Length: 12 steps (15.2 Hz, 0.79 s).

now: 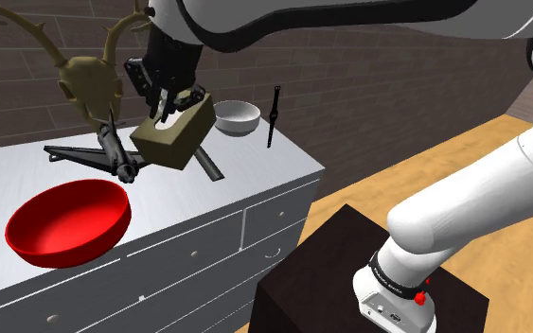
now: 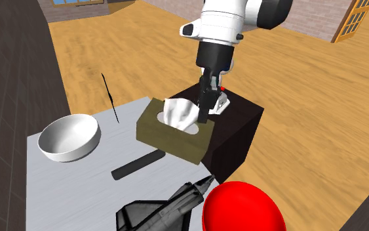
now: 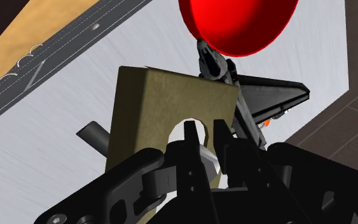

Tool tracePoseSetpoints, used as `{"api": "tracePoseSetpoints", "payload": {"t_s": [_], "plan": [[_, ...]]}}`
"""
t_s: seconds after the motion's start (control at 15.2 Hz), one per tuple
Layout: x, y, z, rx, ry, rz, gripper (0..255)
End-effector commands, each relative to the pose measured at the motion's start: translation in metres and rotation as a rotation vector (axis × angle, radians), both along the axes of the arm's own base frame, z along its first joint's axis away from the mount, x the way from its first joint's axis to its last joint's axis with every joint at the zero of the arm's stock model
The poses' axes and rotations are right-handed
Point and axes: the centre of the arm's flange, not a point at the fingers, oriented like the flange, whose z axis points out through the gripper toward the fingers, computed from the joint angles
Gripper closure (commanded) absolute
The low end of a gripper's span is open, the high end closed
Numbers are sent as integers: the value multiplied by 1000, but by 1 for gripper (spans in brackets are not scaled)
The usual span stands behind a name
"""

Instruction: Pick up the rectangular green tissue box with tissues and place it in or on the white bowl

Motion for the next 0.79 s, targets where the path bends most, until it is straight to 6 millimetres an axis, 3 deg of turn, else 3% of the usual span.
{"api": "tracePoseSetpoints", "payload": {"t_s": [0.0,0.73], "plan": [[15,-20,4,0,0,1,255],[96,-140,19,0,0,1,255]]}}
